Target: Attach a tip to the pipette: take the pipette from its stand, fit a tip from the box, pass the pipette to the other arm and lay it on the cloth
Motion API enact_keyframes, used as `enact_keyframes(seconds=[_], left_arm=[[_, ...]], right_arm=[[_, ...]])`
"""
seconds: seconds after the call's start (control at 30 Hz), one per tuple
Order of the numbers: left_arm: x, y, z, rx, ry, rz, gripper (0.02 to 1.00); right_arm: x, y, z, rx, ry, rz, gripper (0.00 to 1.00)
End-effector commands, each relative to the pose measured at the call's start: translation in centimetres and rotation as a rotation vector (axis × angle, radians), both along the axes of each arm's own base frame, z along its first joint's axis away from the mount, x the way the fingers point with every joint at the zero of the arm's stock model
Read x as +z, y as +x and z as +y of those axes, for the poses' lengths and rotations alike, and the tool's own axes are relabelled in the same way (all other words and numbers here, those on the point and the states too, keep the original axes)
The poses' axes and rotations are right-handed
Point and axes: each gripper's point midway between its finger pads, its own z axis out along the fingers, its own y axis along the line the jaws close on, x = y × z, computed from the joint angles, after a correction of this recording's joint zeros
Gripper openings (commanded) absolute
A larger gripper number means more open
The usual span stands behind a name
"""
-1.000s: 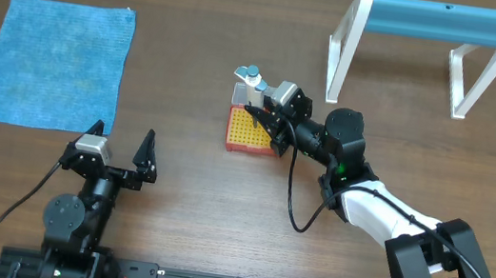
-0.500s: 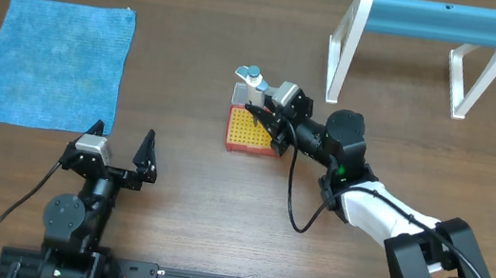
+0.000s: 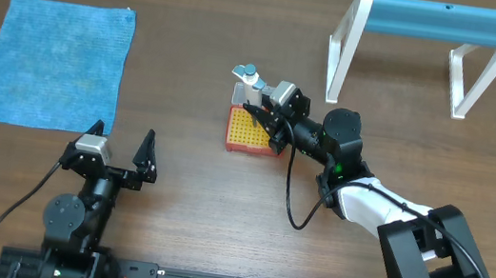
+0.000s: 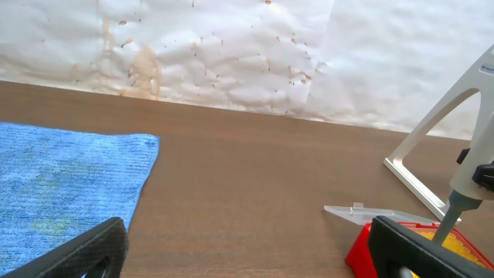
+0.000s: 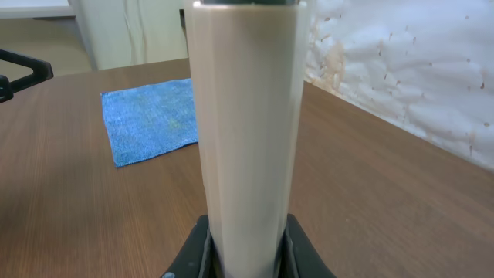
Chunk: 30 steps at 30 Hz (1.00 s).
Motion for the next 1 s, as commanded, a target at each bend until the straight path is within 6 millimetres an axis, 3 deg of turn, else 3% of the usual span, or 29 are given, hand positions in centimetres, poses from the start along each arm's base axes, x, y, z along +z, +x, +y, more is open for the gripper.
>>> enact_keyframes(seconds=[0.03,0.13,0.57,0.7,0.9,1.0], left_arm=[[-0.2,-0.1,-0.3,-0.015,-0.009,0.005,0.998],[-0.2,-0.1,-0.3,-0.015,-0.009,0.005,0.998],[-0.2,-0.1,-0.3,-0.015,-0.009,0.005,0.998],[-0.2,-0.1,-0.3,-0.015,-0.009,0.005,0.998],[-0.2,-0.1,-0.3,-0.014,-0.009,0.005,0.998],[-0.2,-0.1,-0.3,-0.015,-0.009,0.005,0.996]], right_arm=[[-3.4,-0.4,-0.3,-0.009,-0.049,0.083,0.077],[-2.4,-0.5,-0.3,-0.009,-0.039,0.059,0.082],[5.1,-0.4,-0.3,-0.01,0.037,-0.12,0.075],[9.8,0.0,-0.1,-0.01,0.072,-0.195,0.075],[14.1,0.5,0.0,-0.01,0.025,-0.083,0.075],[19.8,1.2,0.3,-0.01,0.015,-0.059,0.077]])
